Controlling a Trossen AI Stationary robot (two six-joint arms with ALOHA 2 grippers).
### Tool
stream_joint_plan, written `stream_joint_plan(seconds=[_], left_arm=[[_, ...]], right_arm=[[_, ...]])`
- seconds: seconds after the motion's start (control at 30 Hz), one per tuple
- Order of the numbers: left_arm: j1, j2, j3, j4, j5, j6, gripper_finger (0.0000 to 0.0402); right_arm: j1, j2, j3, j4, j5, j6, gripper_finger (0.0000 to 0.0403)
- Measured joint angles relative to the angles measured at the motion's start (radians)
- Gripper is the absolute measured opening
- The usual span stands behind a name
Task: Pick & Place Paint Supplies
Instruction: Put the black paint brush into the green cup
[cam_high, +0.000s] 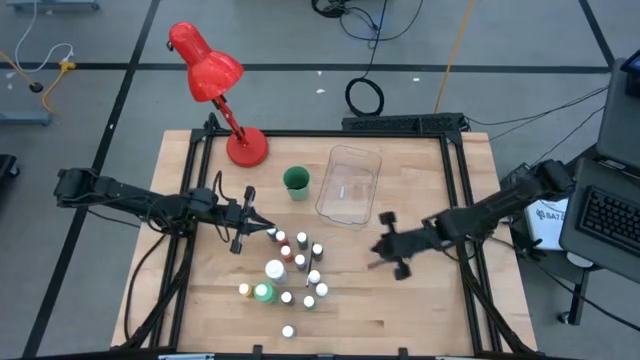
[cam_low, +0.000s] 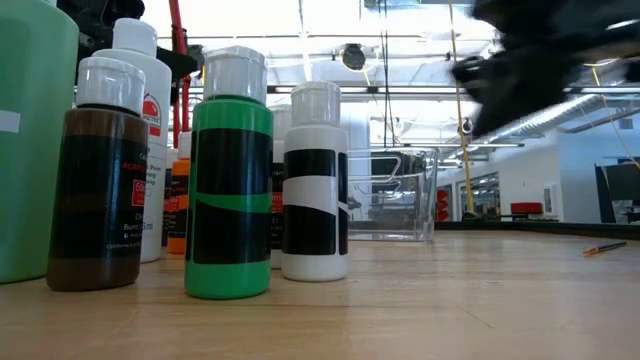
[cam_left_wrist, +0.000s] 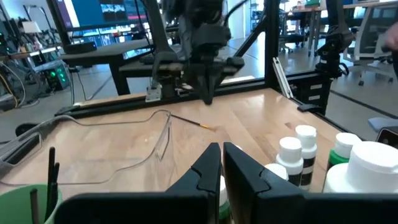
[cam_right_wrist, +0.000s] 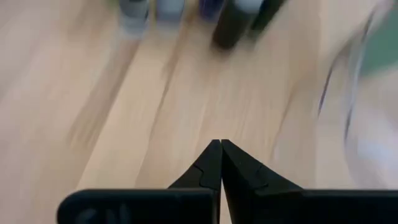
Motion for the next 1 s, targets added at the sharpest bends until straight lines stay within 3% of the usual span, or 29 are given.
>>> stream_joint_plan(seconds=[0.07, 0.2, 0.4, 0.53, 0.8, 1.0], left_arm=[[0.000, 0.000, 0.000, -0.009, 0.000, 0.000, 0.0024], [0.000, 0.000, 0.000, -0.016, 0.000, 0.000, 0.0024], [0.000, 0.000, 0.000, -0.028, 0.000, -0.004, 0.0024], [0.000, 0.000, 0.000, -0.055, 0.000, -0.011, 0.0024], [0.000, 0.000, 0.000, -0.084, 0.000, -0.012, 0.0024], [0.000, 0.000, 0.000, -0.083, 0.000, -0.019, 0.0024]], right_arm=[[0.044, -0.003, 0.030, -0.147, 0.032, 0.106, 0.0006], [0.064, 0.014, 0.033, -0.275, 0.011, 0.221, 0.0048], [0.054, 0.094, 0.032, -0.304, -0.048, 0.177, 0.0141], [0.040, 0.161, 0.032, -0.289, -0.118, 0.148, 0.0167], [0.009, 0.280, 0.033, -0.295, -0.141, 0.112, 0.0143], [0.002, 0.313, 0.036, -0.292, -0.152, 0.069, 0.0083]])
